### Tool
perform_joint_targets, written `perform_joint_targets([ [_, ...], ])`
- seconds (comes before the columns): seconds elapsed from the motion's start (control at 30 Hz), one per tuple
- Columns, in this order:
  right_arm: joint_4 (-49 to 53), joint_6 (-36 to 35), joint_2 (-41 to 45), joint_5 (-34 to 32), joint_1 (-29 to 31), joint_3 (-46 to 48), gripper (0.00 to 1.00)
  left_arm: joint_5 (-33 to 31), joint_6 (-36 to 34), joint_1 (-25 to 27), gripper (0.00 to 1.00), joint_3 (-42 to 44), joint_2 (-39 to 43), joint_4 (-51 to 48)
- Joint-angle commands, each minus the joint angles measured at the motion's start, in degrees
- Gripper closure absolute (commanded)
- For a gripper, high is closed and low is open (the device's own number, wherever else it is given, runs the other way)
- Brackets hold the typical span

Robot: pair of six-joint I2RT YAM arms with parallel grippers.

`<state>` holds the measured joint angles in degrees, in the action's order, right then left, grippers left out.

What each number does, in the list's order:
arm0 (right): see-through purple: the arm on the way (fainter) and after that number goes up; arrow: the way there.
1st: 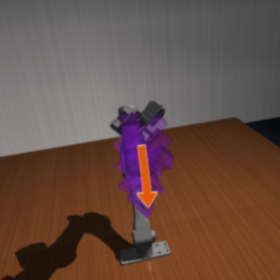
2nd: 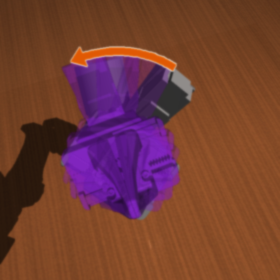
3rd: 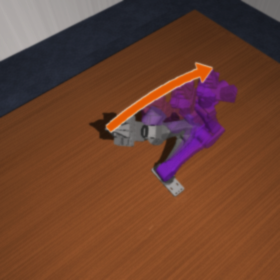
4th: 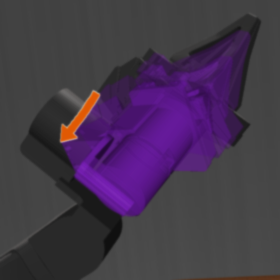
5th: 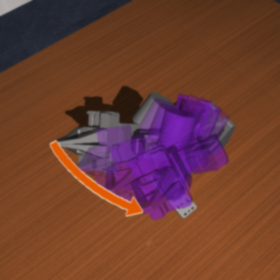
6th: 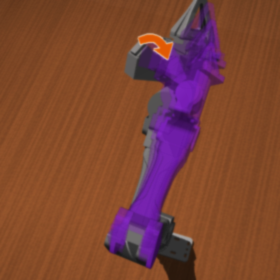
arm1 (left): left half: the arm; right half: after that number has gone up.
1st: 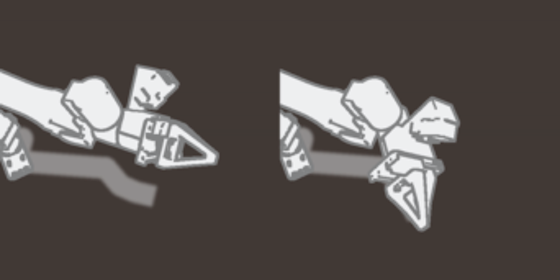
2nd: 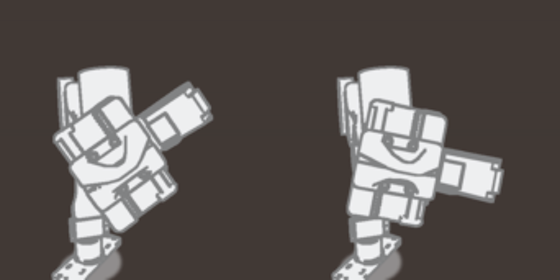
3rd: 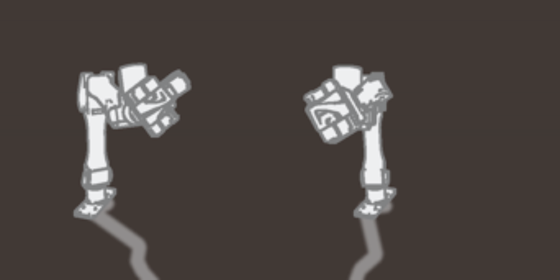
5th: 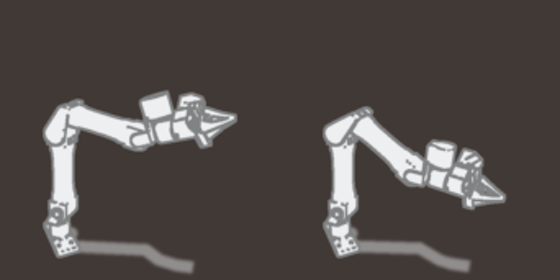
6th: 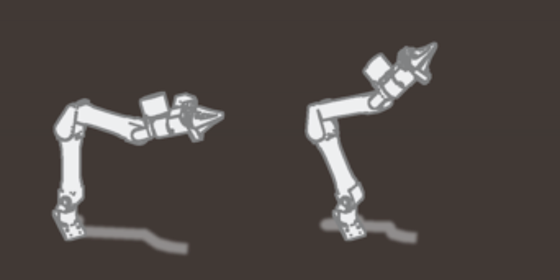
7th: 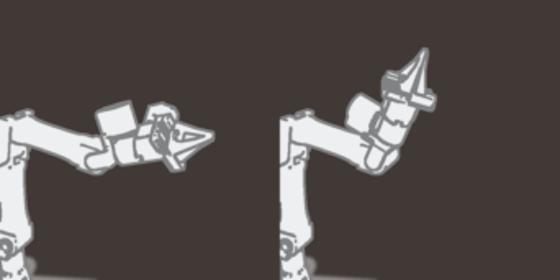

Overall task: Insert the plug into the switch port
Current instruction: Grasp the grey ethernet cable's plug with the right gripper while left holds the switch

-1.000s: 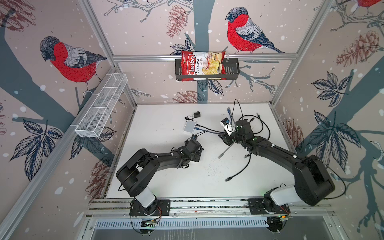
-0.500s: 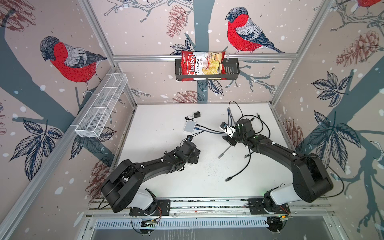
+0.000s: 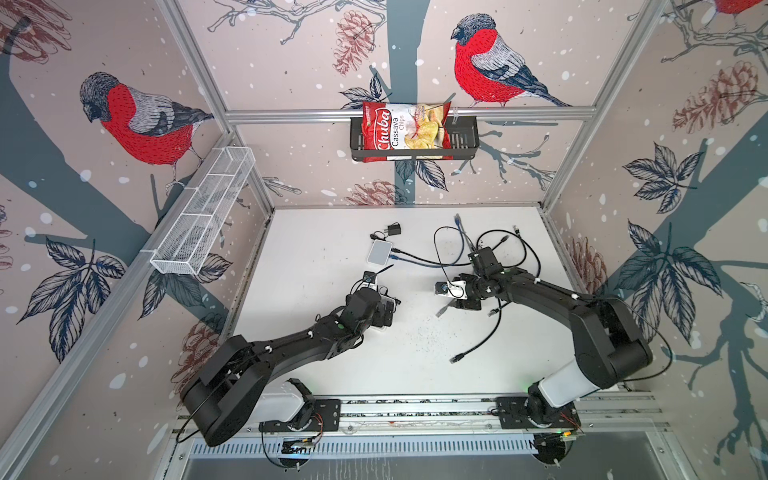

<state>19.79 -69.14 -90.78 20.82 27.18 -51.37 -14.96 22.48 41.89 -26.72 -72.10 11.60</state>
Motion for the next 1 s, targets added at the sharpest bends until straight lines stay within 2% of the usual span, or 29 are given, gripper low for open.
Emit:
perform_joint_targets([
  [0.0, 3.3, -3.0, -1.3, 0.1, 1.3, -1.0, 0.48, -0.9, 1.2, -0.3, 0.02, 2.4, 3.2, 6.7],
  [0.17, 7.5, -2.5, -5.4, -2.1, 3.2, -4.4, 0.5, -4.9, 3.7, -0.6, 0.02, 6.3, 8.3, 8.6],
  [0.43, 13.7, -3.9, -9.9, -3.6, 3.8, -8.8, 0.54, -4.9, 4.4, -1.4, 0.02, 8.2, 12.8, 7.9],
  [0.7, 13.8, -3.7, -12.5, -4.8, 5.1, -9.7, 0.57, -5.2, 4.5, -2.4, 0.02, 12.2, 17.6, 10.7],
  [0.83, 14.2, -3.5, -13.9, -5.4, 5.3, -10.7, 0.65, -4.3, 4.9, -3.2, 0.02, 12.3, 18.0, 10.0],
  [0.9, 14.9, -3.4, -14.5, -5.4, 5.3, -11.3, 0.76, -3.9, 5.3, -3.6, 0.02, 12.3, 17.8, 9.7],
  [0.97, 15.4, -3.0, -14.9, -5.7, 5.3, -11.7, 0.78, -3.5, 5.4, -3.8, 0.02, 12.4, 17.5, 9.7],
])
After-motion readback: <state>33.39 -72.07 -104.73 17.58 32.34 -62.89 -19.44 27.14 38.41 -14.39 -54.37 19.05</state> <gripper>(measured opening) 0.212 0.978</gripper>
